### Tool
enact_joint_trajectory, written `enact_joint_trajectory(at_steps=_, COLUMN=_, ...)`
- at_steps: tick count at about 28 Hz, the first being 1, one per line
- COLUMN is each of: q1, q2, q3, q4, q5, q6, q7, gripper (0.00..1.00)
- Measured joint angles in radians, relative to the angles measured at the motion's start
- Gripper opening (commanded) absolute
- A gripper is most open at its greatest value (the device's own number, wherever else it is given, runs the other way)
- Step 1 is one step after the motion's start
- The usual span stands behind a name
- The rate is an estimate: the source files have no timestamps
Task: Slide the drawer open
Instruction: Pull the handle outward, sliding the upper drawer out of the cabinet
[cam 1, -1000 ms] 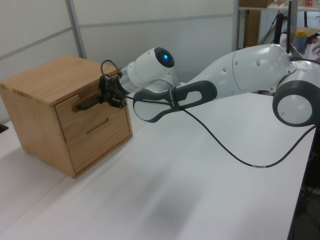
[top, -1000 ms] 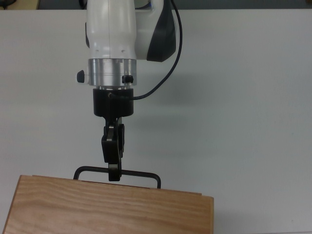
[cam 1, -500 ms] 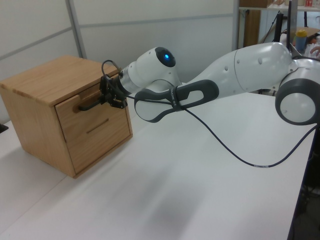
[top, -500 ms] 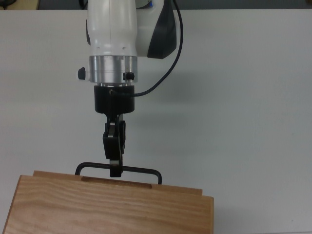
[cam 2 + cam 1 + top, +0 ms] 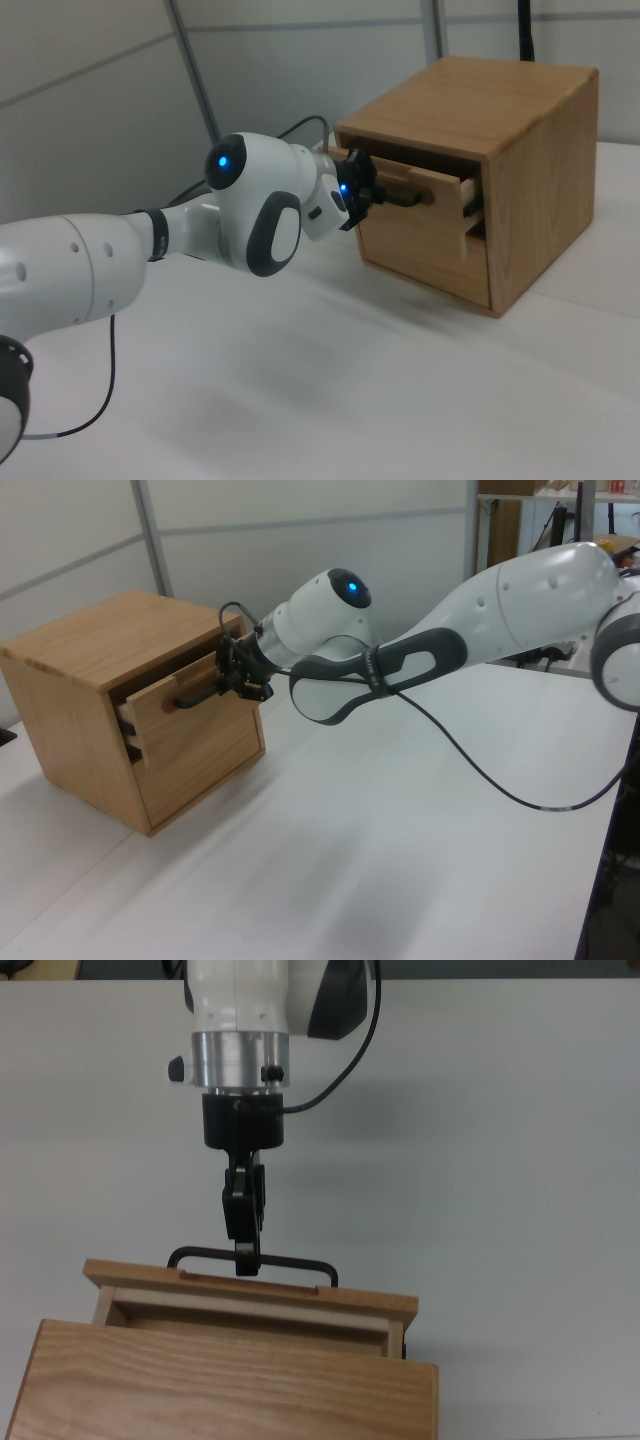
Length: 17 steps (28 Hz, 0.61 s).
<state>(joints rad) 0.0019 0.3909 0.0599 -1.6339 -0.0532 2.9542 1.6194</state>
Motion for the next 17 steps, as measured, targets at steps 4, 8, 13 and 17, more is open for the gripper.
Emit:
enact_joint_trajectory(at_steps=4, q1=0.000, q2=-0.053, q3=0.002, q4=-0.069, q5=0.000, q6=0.000, q7=0.001, gripper=0.00)
enact_joint_trajectory(at_steps=8, q1=0.000, q2=-0.095, q3=0.004, q4=-0.123, q5=0.000, q6=0.000, q7=0.001, gripper=0.00)
enact_joint_trajectory(at_steps=13, q1=0.000, q2=-0.134, q3=0.006, q4=-0.163, q5=0.000, q6=-0.024, q7=0.003, gripper=0.00)
enact_joint_trajectory(at_steps=17, q1=0.000, q2=-0.163, q3=0.010, q4=-0.164, q5=0.000, q6=-0.115, q7=0.003, gripper=0.00)
